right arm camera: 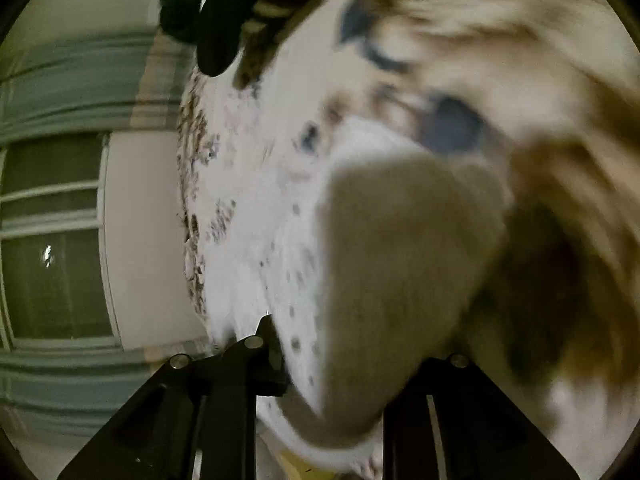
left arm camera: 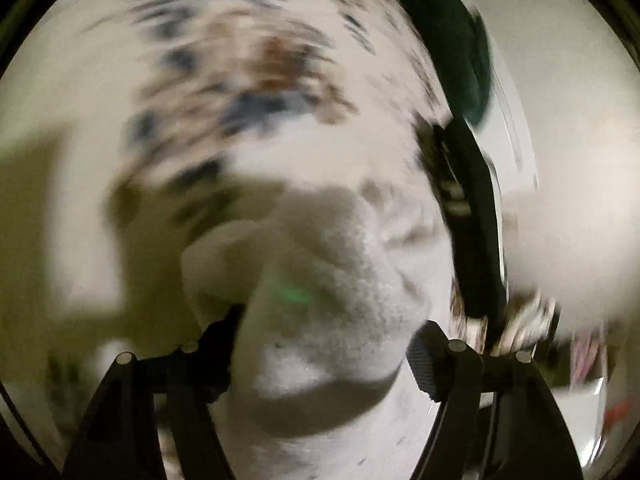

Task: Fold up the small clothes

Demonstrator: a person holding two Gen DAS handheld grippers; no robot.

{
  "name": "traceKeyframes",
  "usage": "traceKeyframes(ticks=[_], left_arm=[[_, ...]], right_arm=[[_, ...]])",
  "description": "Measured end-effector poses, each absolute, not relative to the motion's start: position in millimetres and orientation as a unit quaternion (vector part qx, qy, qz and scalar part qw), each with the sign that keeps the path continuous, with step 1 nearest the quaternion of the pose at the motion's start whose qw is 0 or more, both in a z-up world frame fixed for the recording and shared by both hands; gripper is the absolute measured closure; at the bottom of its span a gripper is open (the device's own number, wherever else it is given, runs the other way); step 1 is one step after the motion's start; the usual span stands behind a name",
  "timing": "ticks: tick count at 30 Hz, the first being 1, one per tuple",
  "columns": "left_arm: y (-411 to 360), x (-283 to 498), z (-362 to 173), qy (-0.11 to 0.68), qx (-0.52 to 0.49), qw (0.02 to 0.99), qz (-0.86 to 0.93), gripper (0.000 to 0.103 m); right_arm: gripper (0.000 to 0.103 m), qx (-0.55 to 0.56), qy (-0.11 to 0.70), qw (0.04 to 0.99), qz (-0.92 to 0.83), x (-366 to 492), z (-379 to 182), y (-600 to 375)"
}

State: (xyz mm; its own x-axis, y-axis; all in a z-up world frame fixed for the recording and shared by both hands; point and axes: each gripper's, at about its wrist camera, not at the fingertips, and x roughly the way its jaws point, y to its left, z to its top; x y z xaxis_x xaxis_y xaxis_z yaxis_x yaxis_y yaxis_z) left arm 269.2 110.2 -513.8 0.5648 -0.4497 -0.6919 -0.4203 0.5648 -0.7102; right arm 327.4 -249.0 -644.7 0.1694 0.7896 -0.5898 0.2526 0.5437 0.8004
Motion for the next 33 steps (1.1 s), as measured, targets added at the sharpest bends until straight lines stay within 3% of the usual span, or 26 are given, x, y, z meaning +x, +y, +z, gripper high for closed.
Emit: traceKeyframes(ticks=[4, 8, 11, 15, 20, 26, 27, 28, 29, 30, 33], left_arm=[[105.2, 327.1, -518.7, 0.542, -0.383, 0.744, -0.072, 0.034], [114.4, 317.3, -508.8, 0.556, -0.388, 0.730, -0.092, 0.034], [124.6, 283.8, -493.4, 0.544, -0.399, 0.735, -0.064, 0.028], [126.8, 253.6, -482.8, 0.518, -0.415, 0.747, -0.031, 0.027], [118.5, 262.9, -484.5, 0.510, -0.410, 0.756, -0.009, 0.027], [108.0, 278.1, -468.9, 0.512, -0.365, 0.777, -0.009, 0.027], [108.9, 275.6, -466.6, 0.512, -0.363, 0.779, -0.007, 0.027], [109.4, 274.1, -464.3, 0.509, -0.365, 0.780, -0.006, 0.027], [110.4, 273.0, -463.8, 0.509, -0.365, 0.780, -0.003, 0.027], [111.8, 271.2, -463.2, 0.509, -0.367, 0.779, 0.004, 0.027], [115.2, 266.5, -464.4, 0.503, -0.382, 0.776, 0.012, 0.027]], right_arm=[[0.076, 0.447, 0.641, 0.599, 0.176, 264.6, -657.1, -255.9], [0.041, 0.421, 0.683, 0.578, 0.149, 266.0, -666.9, -259.9], [0.026, 0.365, 0.689, 0.609, 0.144, 277.2, -642.3, -276.0], [0.023, 0.258, 0.672, 0.682, 0.129, 307.1, -594.5, -290.8], [0.023, 0.203, 0.640, 0.712, 0.204, 365.0, -566.2, -246.2], [0.024, 0.175, 0.641, 0.686, 0.295, 428.1, -598.5, -147.6], [0.025, 0.164, 0.644, 0.684, 0.301, 432.8, -603.3, -136.9], [0.039, 0.159, 0.643, 0.683, 0.309, 430.7, -603.8, -132.9], [0.078, 0.151, 0.636, 0.684, 0.324, 430.8, -603.5, -126.4], [0.096, 0.128, 0.626, 0.694, 0.330, 426.4, -598.4, -118.0], [0.098, 0.103, 0.601, 0.722, 0.327, 413.8, -584.9, -116.9]])
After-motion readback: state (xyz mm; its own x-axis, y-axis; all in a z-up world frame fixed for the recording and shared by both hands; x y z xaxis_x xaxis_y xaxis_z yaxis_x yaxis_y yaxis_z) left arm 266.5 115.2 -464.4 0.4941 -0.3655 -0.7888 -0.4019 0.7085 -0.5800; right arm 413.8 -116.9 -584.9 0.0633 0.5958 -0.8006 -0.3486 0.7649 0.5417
